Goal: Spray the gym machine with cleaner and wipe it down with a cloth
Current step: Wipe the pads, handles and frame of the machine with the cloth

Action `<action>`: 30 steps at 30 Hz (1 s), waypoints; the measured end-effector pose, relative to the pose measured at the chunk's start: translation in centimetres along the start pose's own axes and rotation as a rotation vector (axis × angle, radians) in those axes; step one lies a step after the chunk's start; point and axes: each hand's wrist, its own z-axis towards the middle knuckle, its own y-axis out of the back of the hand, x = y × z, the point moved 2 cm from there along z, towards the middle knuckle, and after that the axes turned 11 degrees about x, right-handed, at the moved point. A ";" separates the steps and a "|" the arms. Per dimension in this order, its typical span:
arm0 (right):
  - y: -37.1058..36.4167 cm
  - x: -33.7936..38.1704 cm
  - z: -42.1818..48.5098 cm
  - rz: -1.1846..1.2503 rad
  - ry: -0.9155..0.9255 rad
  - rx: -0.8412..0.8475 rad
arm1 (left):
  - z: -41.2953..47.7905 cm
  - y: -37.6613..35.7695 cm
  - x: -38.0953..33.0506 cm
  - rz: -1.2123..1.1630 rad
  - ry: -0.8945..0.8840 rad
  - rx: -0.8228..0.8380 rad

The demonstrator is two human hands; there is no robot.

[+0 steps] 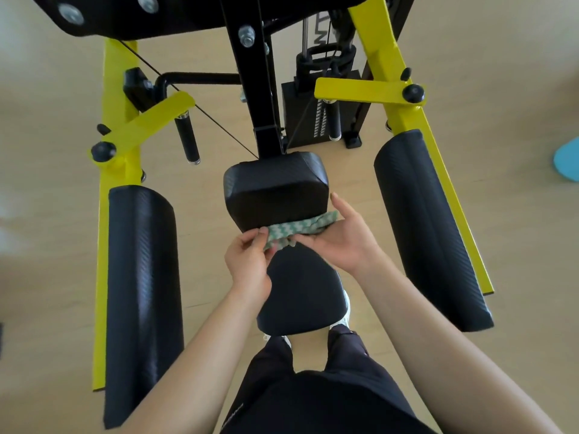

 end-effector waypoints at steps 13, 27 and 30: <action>-1.4 -0.9 -1.4 -0.504 0.360 -0.383 | -2.8 -1.2 -3.7 -0.131 -0.183 0.160; -2.9 0.2 -2.9 -0.592 0.491 -0.306 | -3.1 -0.9 -3.5 -0.209 -0.188 -0.013; -4.5 0.4 -3.4 -0.663 0.547 -0.284 | -3.6 -1.5 -5.2 -0.180 -0.280 -0.036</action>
